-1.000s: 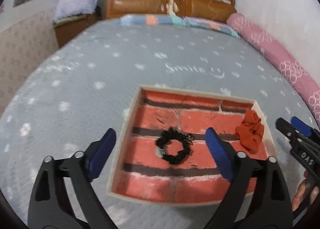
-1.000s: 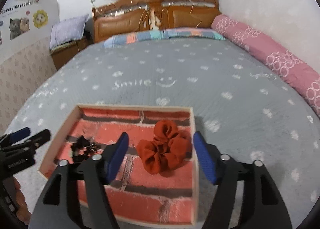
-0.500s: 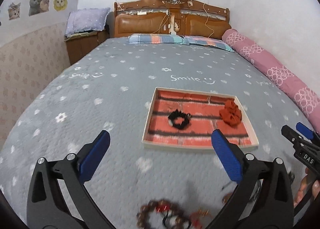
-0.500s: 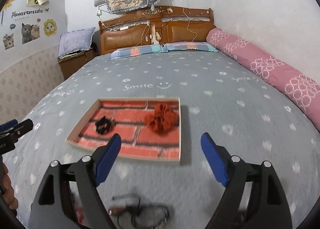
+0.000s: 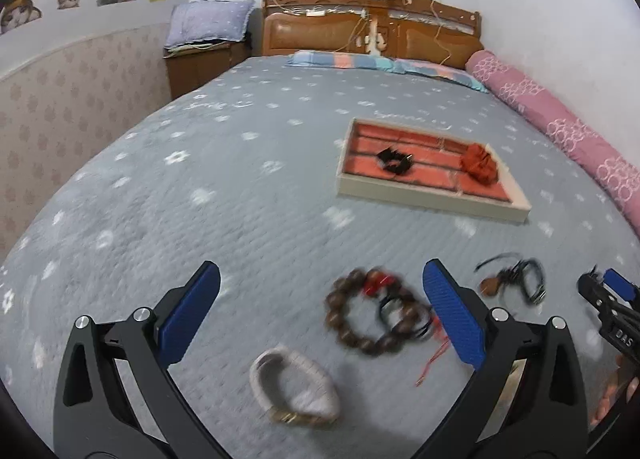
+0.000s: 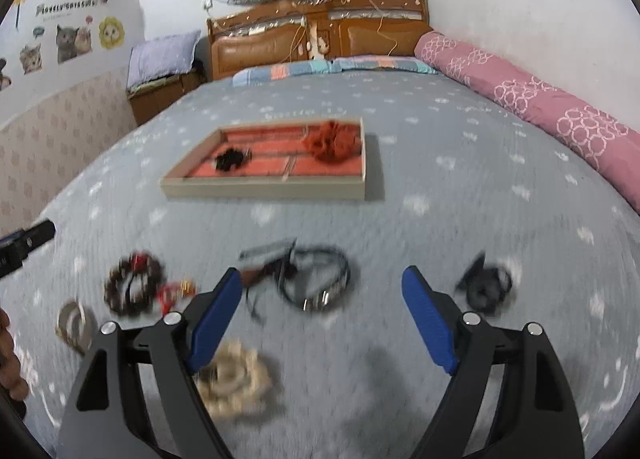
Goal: Organize jewelry
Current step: 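Grasp the white-strap watch with the left tool while the right tool grasps the cream scrunchie, then carry the watch and cream scrunchie into the tray and release both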
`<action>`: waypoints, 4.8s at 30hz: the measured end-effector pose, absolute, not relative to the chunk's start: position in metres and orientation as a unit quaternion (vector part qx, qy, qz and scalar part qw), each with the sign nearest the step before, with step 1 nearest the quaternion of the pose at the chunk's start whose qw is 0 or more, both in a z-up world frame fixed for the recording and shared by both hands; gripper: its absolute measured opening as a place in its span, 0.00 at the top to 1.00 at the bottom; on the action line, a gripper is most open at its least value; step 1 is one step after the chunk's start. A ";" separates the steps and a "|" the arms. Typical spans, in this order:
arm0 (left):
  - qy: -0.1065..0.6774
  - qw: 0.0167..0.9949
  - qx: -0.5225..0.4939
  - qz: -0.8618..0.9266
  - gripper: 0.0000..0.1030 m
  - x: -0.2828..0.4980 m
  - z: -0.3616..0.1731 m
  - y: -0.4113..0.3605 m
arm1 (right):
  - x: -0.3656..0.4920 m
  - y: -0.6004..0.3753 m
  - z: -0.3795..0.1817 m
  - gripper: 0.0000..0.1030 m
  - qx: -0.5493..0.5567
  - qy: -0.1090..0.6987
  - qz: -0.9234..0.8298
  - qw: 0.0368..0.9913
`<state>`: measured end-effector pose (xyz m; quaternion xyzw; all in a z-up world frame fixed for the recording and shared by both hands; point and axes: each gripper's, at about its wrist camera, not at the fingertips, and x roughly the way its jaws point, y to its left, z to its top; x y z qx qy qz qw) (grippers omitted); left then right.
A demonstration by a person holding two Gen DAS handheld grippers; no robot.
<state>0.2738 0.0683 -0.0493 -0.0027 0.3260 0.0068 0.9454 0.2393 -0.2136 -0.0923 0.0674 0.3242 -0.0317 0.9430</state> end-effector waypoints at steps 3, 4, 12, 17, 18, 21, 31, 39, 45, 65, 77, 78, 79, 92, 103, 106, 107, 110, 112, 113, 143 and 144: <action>0.337 0.941 -0.008 0.014 0.05 0.260 -0.061 0.083 | 0.229 -0.209 -0.107 0.22 0.074 0.337 -0.029 0.938; 0.341 0.940 -0.012 0.014 0.05 0.257 -0.064 0.088 | 0.227 -0.208 -0.110 0.22 0.075 0.339 -0.028 0.937; 0.360 0.932 -0.008 0.037 0.05 0.247 -0.086 0.114 | 0.216 -0.191 -0.126 0.22 0.068 0.349 -0.025 0.934; 0.378 0.925 -0.011 0.028 0.05 0.253 -0.102 0.127 | 0.219 -0.182 -0.134 0.22 0.062 0.359 -0.023 0.931; 0.383 0.923 -0.012 0.026 0.05 0.256 -0.104 0.127 | 0.220 -0.181 -0.135 0.22 0.061 0.361 -0.024 0.930; 0.405 0.914 -0.021 0.010 0.13 0.266 -0.114 0.132 | 0.224 -0.179 -0.137 0.22 0.061 0.367 -0.022 0.928; 0.450 0.892 -0.027 -0.040 0.48 0.282 -0.138 0.122 | 0.233 -0.169 -0.147 0.23 0.048 0.391 -0.016 0.919; 0.462 0.881 -0.066 -0.078 0.68 0.285 -0.143 0.127 | 0.237 -0.167 -0.153 0.43 0.050 0.412 -0.002 0.910; 0.471 0.876 -0.063 -0.079 0.81 0.289 -0.145 0.125 | 0.240 -0.168 -0.158 0.60 0.060 0.423 0.007 0.904; 0.437 0.898 -0.028 -0.054 0.97 0.274 -0.127 0.109 | 0.227 -0.172 -0.140 0.90 0.067 0.376 0.023 0.924; 0.368 0.927 -0.004 -0.069 0.97 0.279 -0.067 0.083 | 0.243 -0.186 -0.095 0.90 0.065 0.326 0.024 0.943; 0.361 0.930 -0.002 -0.072 0.97 0.284 -0.060 0.079 | 0.246 -0.188 -0.091 0.90 0.066 0.322 0.023 0.944; 0.355 0.932 0.000 -0.073 0.97 0.290 -0.054 0.076 | 0.251 -0.190 -0.086 0.90 0.066 0.317 0.022 0.946; 0.317 0.946 0.012 -0.075 0.95 0.388 -0.011 0.027 | 0.337 -0.208 -0.034 0.90 0.057 0.278 0.003 0.959; 0.328 0.942 0.023 -0.069 0.95 0.470 -0.025 -0.002 | 0.416 -0.230 -0.043 0.90 0.068 0.284 -0.021 0.956; 0.335 0.939 0.024 -0.068 0.95 0.494 -0.034 -0.009 | 0.438 -0.234 -0.050 0.90 0.063 0.292 -0.028 0.954; 0.341 0.937 0.026 -0.067 0.95 0.504 -0.039 -0.012 | 0.445 -0.236 -0.052 0.90 0.062 0.295 -0.030 0.953; 0.354 0.933 0.042 -0.055 0.95 0.529 -0.055 -0.021 | 0.468 -0.243 -0.060 0.90 0.066 0.306 -0.031 0.949; 0.362 0.930 0.047 -0.050 0.94 0.543 -0.063 -0.023 | 0.481 -0.245 -0.068 0.90 0.059 0.315 -0.031 0.947; 0.366 0.928 0.044 -0.049 0.94 0.550 -0.068 -0.023 | 0.485 -0.246 -0.071 0.90 0.053 0.319 -0.033 0.946; 0.432 0.900 0.057 -0.020 0.58 0.609 -0.116 -0.023 | 0.541 -0.255 -0.139 0.86 0.047 0.425 -0.038 0.903; 0.428 0.902 0.059 -0.017 0.53 0.606 -0.112 -0.023 | 0.540 -0.256 -0.137 0.86 0.052 0.427 -0.037 0.902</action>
